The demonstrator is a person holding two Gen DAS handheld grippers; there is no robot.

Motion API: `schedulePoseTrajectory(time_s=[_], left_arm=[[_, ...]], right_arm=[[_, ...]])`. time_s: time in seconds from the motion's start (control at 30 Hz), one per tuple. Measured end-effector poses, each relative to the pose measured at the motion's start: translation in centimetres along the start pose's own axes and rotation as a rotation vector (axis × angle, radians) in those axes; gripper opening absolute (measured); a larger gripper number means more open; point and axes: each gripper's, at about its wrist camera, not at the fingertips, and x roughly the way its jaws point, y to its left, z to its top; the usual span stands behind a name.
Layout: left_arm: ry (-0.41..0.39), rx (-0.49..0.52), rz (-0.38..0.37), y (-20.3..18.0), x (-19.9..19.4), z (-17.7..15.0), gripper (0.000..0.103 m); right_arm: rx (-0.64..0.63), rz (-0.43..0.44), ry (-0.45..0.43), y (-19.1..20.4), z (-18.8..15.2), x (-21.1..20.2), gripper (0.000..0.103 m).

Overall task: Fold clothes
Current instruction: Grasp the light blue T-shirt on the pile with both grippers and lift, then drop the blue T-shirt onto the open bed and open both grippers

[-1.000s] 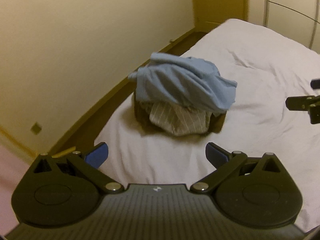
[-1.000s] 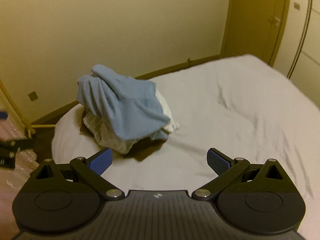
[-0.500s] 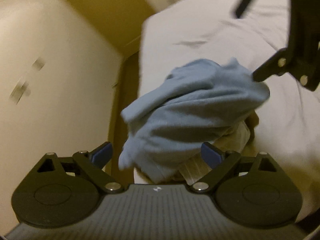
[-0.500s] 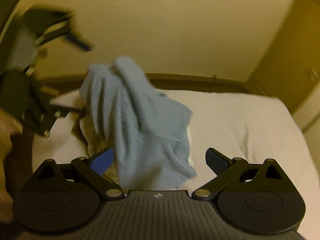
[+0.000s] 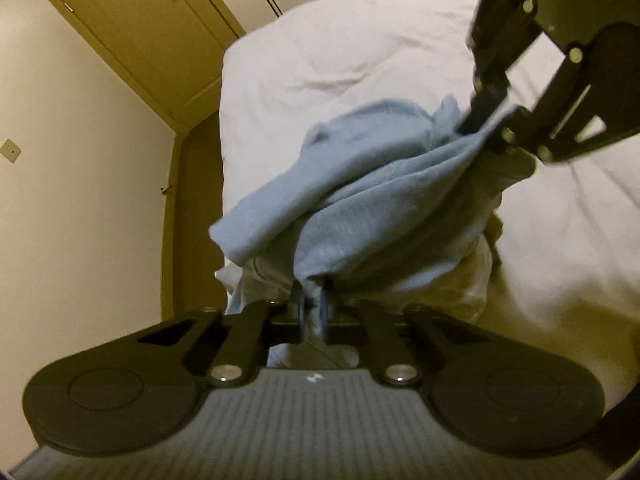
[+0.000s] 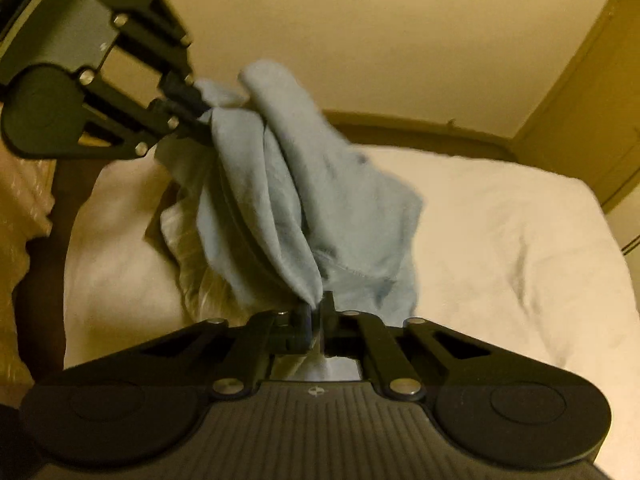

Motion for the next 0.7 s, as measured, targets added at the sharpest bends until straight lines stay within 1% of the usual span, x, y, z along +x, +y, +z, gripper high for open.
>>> schedulePoseTrajectory(time_s=[0.1, 0.23, 0.37, 0.47, 0.57, 0.63, 0.7], left_arm=[[-0.063, -0.051, 0.01, 1.3, -2.0, 1.1, 0.003], [-0.145, -0.081, 0.035, 2.3, -4.4, 3.9, 0.003], [-0.239, -0.048, 0.025, 0.6, -7.1, 7.6, 0.003], [-0.299, -0.009, -0.026, -2.8, -8.8, 10.6, 0.003], [-0.341, 0.029, -0.106, -7.7, -10.1, 13.2, 0.002], [-0.36, 0.049, -0.172, -11.7, -10.8, 14.8, 0.0], [-0.371, 0.064, -0.24, -16.0, -11.4, 16.1, 0.0]], right_arm=[[0.043, -0.053, -0.072, -1.1, 0.7, -2.5, 0.001], [0.103, -0.134, -0.155, -2.7, 0.7, -6.7, 0.0], [0.175, -0.209, -0.194, -4.2, -1.5, -11.1, 0.0], [0.253, -0.273, -0.189, -5.3, -5.2, -15.0, 0.0], [0.327, -0.349, -0.159, -6.2, -10.4, -18.9, 0.0], [0.38, -0.391, -0.123, -6.6, -14.9, -21.1, 0.0], [0.432, -0.426, -0.086, -6.9, -19.5, -23.1, 0.0]])
